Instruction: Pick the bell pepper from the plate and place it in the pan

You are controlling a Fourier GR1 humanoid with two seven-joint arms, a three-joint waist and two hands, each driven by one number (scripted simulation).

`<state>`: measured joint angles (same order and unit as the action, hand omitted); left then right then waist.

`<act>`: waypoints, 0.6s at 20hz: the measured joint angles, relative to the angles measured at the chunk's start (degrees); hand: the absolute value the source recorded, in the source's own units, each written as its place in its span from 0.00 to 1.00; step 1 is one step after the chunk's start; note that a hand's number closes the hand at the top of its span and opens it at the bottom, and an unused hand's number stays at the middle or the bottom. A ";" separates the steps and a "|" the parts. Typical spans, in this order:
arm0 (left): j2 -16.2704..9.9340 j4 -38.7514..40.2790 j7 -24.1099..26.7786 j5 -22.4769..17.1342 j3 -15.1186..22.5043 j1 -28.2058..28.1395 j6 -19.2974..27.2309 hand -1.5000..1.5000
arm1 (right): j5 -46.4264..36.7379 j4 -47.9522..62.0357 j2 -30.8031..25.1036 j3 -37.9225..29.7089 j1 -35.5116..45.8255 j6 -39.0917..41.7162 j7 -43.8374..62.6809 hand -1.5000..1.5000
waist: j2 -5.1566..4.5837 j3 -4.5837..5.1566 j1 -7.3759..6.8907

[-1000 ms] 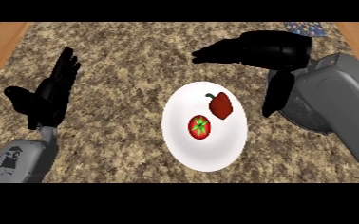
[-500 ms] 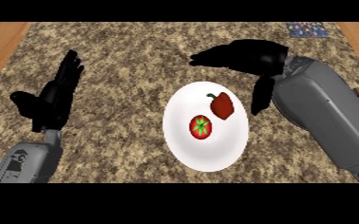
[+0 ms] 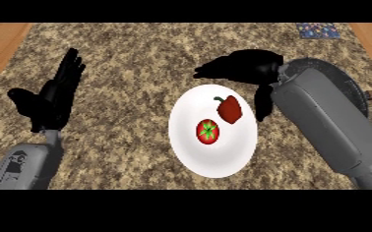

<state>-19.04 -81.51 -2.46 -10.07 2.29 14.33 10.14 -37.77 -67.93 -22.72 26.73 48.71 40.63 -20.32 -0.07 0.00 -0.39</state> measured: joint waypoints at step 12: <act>2.16 -1.03 0.02 2.54 -0.77 -1.26 -0.72 0.50 | -11.46 0.23 1.54 4.46 -2.48 -3.11 -1.39 0.00 | 0.04 0.00 0.07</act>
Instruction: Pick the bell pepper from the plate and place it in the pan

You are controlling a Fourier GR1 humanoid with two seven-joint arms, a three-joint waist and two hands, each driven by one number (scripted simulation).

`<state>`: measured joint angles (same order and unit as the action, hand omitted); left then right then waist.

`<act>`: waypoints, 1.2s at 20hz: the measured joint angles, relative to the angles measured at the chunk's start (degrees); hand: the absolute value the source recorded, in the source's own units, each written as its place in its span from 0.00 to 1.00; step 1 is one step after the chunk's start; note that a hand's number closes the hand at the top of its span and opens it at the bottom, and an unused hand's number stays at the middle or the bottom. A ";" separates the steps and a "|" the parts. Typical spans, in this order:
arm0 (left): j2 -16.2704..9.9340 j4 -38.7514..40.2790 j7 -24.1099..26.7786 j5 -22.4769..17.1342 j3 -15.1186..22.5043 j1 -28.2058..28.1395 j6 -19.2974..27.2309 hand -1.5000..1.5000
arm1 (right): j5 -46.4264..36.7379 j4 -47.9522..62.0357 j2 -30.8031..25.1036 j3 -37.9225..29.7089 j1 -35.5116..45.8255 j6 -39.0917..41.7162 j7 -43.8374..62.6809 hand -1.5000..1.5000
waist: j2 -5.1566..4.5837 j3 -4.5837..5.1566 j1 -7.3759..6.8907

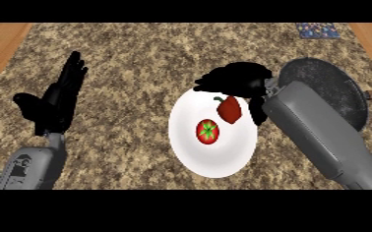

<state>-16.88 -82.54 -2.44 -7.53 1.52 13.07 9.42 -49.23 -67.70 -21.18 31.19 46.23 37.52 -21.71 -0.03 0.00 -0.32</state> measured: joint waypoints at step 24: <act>2.77 -0.25 -1.53 2.98 -3.48 0.88 -2.55 0.50 | -20.68 13.65 8.03 -1.18 -0.44 -5.36 -4.95 0.00 | -0.03 0.00 0.02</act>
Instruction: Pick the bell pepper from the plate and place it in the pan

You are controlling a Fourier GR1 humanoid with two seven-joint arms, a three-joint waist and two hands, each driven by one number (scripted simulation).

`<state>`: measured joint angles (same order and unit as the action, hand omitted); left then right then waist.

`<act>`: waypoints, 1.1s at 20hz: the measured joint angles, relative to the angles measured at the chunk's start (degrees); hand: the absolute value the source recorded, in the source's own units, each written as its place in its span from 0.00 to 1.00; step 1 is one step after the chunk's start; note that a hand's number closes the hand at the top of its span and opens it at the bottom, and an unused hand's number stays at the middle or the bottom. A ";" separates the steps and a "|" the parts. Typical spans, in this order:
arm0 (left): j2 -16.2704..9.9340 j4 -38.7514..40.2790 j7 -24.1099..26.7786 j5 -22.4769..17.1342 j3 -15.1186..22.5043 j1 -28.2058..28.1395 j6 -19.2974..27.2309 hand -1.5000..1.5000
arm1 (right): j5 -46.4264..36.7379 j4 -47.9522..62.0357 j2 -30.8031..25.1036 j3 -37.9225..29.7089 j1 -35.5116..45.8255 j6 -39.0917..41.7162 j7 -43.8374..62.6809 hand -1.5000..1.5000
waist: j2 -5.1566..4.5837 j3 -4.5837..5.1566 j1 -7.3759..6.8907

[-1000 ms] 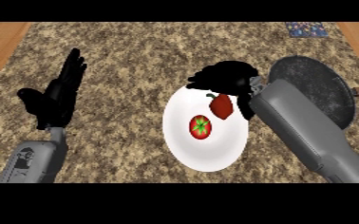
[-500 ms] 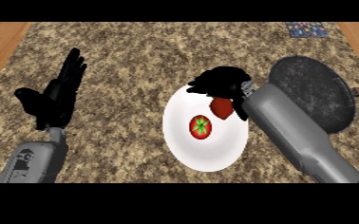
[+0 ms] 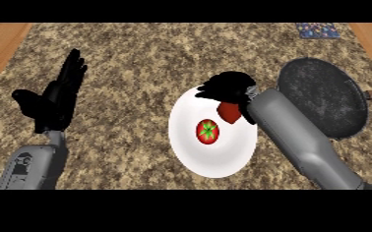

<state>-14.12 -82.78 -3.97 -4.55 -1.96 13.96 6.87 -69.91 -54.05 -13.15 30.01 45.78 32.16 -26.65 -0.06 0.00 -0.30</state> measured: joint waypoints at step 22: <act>-0.19 -1.14 -0.42 1.46 -3.76 -4.24 0.54 0.50 | -3.39 -14.14 4.21 -5.83 -21.45 -5.78 9.89 1.00 | 3.12 0.57 5.63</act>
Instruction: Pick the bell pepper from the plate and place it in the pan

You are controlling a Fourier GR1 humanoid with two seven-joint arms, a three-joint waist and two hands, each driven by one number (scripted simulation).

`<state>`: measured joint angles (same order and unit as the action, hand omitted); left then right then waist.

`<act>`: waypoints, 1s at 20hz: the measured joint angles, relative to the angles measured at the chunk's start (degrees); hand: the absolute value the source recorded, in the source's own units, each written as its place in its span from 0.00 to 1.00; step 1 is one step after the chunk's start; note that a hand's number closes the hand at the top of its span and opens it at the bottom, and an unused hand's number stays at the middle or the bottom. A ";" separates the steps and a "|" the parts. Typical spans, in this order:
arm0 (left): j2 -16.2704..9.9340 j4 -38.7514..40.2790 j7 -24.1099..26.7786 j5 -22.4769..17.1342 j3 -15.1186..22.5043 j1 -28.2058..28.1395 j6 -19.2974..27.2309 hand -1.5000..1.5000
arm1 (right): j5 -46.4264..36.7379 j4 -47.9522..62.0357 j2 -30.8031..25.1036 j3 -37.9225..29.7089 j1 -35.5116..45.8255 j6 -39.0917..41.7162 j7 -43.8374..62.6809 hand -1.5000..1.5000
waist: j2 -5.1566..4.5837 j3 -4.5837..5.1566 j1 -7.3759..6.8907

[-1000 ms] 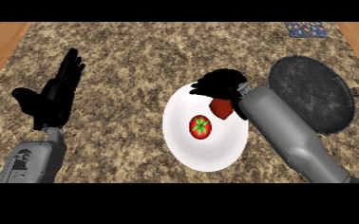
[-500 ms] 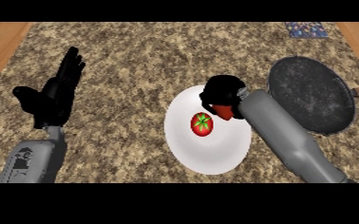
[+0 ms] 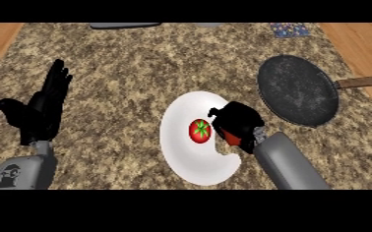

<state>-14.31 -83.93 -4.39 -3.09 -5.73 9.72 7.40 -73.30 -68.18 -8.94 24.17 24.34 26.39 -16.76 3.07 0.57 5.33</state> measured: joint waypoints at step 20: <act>0.52 -1.30 -0.36 -0.05 1.16 1.25 -1.47 0.50 | 9.42 -65.72 5.60 -5.54 -39.00 -6.05 19.23 1.00 | -2.61 -0.55 -3.22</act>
<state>-13.79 -85.23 -4.76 -3.14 -4.56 10.96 5.94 -63.88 -133.90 -3.34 18.64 -14.67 20.33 2.47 0.46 0.02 2.11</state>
